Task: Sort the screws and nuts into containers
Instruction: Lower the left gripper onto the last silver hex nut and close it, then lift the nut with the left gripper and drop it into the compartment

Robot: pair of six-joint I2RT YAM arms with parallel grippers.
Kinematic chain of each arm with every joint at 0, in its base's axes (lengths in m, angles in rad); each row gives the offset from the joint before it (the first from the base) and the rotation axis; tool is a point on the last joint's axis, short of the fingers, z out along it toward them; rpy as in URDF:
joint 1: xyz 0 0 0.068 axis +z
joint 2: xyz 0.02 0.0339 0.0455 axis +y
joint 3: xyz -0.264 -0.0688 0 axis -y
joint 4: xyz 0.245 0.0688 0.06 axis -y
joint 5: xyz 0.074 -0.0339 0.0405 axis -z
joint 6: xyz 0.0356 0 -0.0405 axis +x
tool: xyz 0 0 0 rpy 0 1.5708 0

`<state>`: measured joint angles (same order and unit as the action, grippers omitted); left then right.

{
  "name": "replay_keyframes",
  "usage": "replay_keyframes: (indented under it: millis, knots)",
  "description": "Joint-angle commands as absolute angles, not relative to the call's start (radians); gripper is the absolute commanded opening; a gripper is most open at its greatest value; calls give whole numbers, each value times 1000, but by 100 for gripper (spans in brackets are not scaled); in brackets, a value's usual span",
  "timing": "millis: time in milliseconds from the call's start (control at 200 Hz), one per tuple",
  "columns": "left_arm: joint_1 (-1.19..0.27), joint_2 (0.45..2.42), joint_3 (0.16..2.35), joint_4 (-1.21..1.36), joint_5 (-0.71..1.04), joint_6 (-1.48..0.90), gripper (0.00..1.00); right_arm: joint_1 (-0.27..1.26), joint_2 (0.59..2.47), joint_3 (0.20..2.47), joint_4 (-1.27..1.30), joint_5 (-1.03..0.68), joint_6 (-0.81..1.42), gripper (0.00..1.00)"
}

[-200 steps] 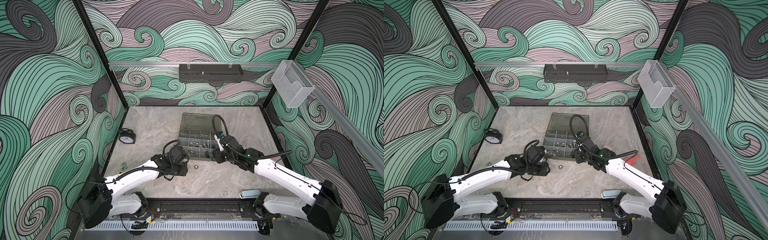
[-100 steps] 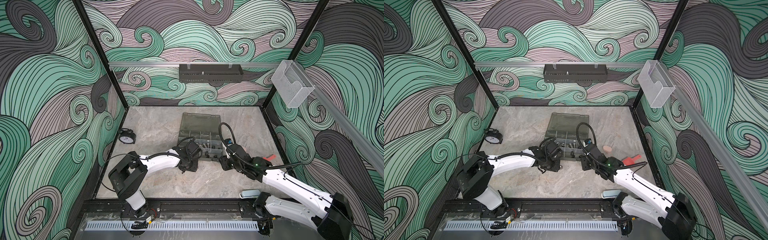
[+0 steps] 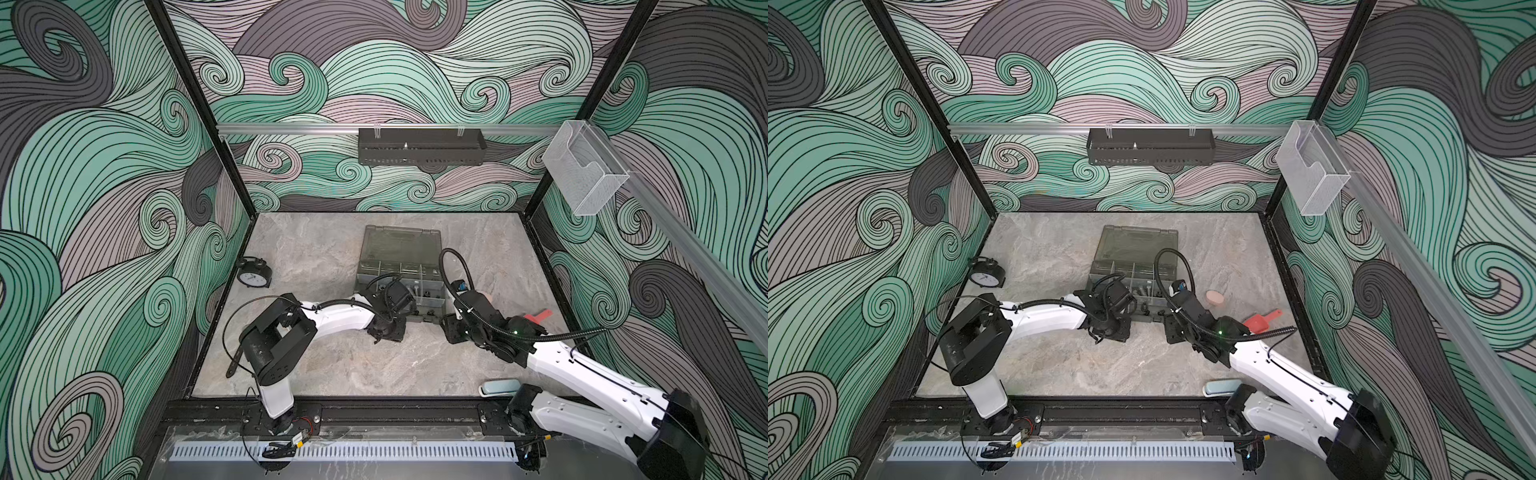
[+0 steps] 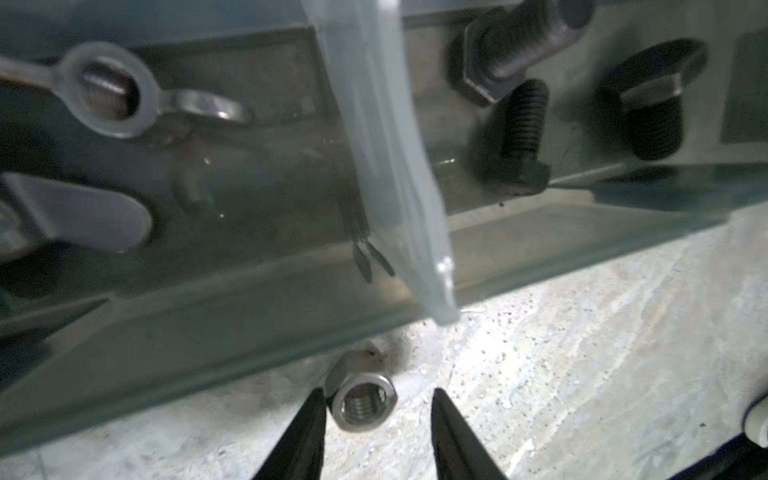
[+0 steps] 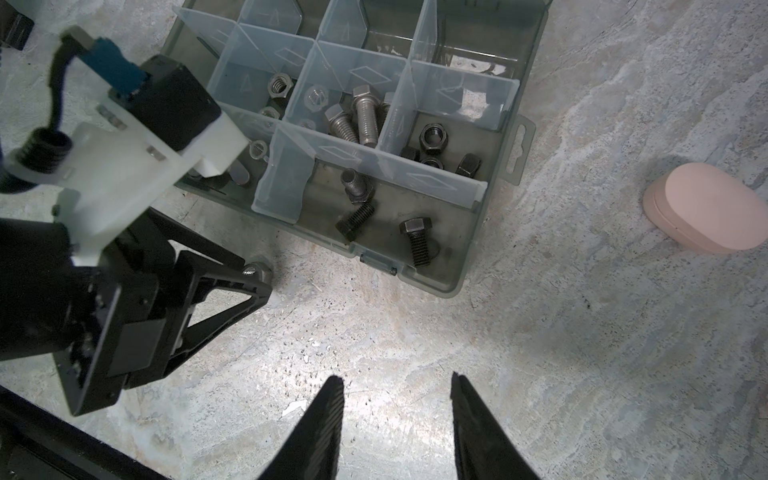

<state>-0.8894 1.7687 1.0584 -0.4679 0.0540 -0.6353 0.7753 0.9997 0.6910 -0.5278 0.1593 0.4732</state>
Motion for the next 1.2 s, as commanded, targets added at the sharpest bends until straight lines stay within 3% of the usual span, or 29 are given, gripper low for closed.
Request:
replay_keyframes:
  millis: [0, 565, 1196]
  knots:
    - [-897, 1804, 1088, -487, 44, -632, 44, 772, 996, 676, -532, 176, 482, 44]
    - [-918, 1856, 1123, -537, -14, -626, 31, 773, 982, 657, -527, 178, 486, 44]
    - [-911, 1669, 1273, -670, -95, -554, 29, 772, 944, 644, -533, 190, 487, 44]
